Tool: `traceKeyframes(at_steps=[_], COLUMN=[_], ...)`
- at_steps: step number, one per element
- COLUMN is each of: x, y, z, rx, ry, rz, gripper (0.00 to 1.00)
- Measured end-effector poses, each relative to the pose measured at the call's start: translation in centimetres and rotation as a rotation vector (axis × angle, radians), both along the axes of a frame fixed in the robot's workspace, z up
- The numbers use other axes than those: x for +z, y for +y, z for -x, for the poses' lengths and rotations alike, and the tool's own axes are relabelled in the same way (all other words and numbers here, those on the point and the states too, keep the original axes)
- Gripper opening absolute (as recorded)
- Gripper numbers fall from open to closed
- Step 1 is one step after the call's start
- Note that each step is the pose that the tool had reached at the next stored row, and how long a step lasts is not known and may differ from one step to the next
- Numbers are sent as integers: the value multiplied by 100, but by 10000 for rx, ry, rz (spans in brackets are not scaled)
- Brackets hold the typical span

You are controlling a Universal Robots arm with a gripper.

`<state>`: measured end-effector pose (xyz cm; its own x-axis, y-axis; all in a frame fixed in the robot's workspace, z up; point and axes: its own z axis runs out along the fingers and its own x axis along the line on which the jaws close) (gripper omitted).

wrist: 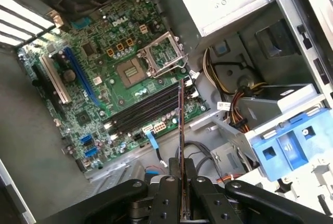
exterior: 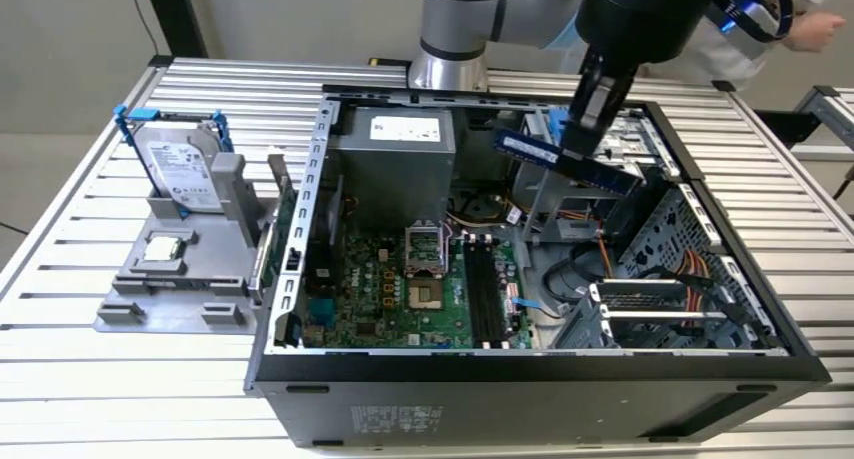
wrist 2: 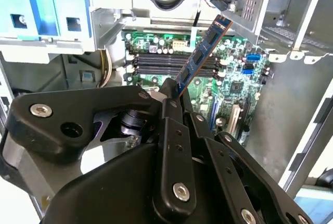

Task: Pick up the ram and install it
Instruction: 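Insert the ram into the slot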

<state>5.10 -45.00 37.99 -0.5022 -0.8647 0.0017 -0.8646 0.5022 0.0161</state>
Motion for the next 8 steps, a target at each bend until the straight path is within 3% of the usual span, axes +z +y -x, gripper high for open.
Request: traceKeyframes(at_steps=[8], x=[0], y=[0], z=[0], rx=[-793], ry=[1], rz=[0], gripper=[0])
